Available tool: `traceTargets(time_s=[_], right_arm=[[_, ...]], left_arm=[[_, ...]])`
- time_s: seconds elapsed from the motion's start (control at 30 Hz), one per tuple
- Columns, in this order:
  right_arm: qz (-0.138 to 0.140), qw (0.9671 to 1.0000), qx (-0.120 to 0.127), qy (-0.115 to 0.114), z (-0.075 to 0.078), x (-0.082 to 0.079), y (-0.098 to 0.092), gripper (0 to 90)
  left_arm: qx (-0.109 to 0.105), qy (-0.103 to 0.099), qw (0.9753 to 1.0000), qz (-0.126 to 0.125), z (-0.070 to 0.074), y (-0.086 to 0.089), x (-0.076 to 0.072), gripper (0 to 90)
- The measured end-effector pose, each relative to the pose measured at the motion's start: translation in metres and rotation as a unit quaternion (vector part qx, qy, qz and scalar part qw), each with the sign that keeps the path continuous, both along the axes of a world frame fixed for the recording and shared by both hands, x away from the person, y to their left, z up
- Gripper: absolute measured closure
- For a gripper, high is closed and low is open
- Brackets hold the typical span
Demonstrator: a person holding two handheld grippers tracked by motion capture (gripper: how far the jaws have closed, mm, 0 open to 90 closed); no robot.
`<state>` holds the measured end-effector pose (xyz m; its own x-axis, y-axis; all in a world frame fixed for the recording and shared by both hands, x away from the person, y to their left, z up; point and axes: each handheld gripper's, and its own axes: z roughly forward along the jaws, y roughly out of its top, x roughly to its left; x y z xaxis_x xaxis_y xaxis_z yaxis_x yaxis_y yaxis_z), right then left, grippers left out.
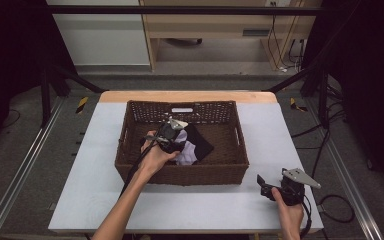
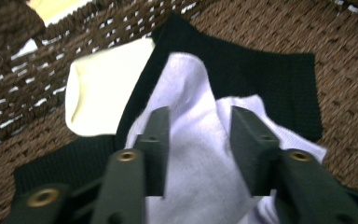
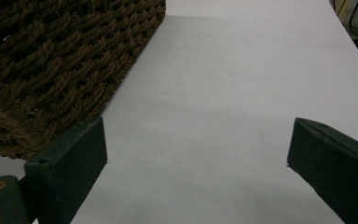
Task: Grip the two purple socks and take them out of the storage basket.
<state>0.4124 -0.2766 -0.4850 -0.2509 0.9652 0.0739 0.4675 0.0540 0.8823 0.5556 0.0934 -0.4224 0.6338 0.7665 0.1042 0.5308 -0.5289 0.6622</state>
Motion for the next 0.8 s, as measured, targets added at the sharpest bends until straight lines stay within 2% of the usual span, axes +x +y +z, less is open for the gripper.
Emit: traceTargets(time_s=[0.13, 0.23, 0.33, 0.43, 0.5, 0.53, 0.6, 0.67, 0.7, 0.73, 0.77, 0.8], right_arm=[[0.000, 1.0000, 0.001, 0.000, 0.000, 0.000, 0.000, 5.1], [0.000, 1.0000, 0.001, 0.000, 0.000, 0.000, 0.000, 5.2], [0.000, 1.0000, 0.001, 0.000, 0.000, 0.000, 0.000, 5.2], [0.001, 1.0000, 0.001, -0.001, 0.000, -0.001, 0.000, 5.2], [0.000, 1.0000, 0.000, -0.001, 0.000, 0.000, 0.000, 5.2], [0.001, 1.0000, 0.001, -0.001, 0.000, 0.000, 0.000, 5.2], [0.001, 1.0000, 0.001, -0.001, 0.000, 0.000, 0.000, 5.3], [0.001, 1.0000, 0.001, -0.001, 0.000, 0.000, 0.000, 5.3], [0.001, 1.0000, 0.001, -0.001, 0.000, 0.000, 0.000, 5.3], [0.001, 1.0000, 0.001, 0.000, 0.000, 0.000, 0.000, 5.3], [0.001, 1.0000, 0.002, -0.001, 0.000, 0.000, 0.000, 5.3], [0.001, 1.0000, 0.002, -0.001, 0.000, 0.000, 0.000, 5.3]], left_arm=[[0.000, 0.016, 0.9999, 0.004, 0.000, 0.002, 0.001, 75.2], [0.004, 0.020, 0.9998, 0.006, 0.001, 0.003, 0.000, 83.8], [-0.001, 0.016, 0.9998, 0.009, 0.003, 0.005, -0.001, 88.0], [-0.015, 0.001, 0.9999, 0.009, 0.007, 0.008, -0.003, 88.5], [-0.035, -0.009, 0.9993, 0.010, 0.010, 0.012, -0.004, 88.6], [-0.035, -0.009, 0.9993, 0.010, 0.010, 0.012, -0.004, 88.6], [-0.067, -0.028, 0.9972, 0.013, 0.016, 0.018, -0.006, 88.7], [-0.081, -0.041, 0.9957, 0.014, 0.019, 0.020, -0.008, 88.8], [-0.081, -0.041, 0.9957, 0.014, 0.019, 0.020, -0.008, 88.8], [-0.097, -0.060, 0.9934, 0.012, 0.024, 0.021, -0.010, 88.9], [-0.097, -0.060, 0.9934, 0.012, 0.024, 0.021, -0.010, 88.9], [-0.109, -0.076, 0.9911, 0.010, 0.028, 0.022, -0.012, 88.9]])
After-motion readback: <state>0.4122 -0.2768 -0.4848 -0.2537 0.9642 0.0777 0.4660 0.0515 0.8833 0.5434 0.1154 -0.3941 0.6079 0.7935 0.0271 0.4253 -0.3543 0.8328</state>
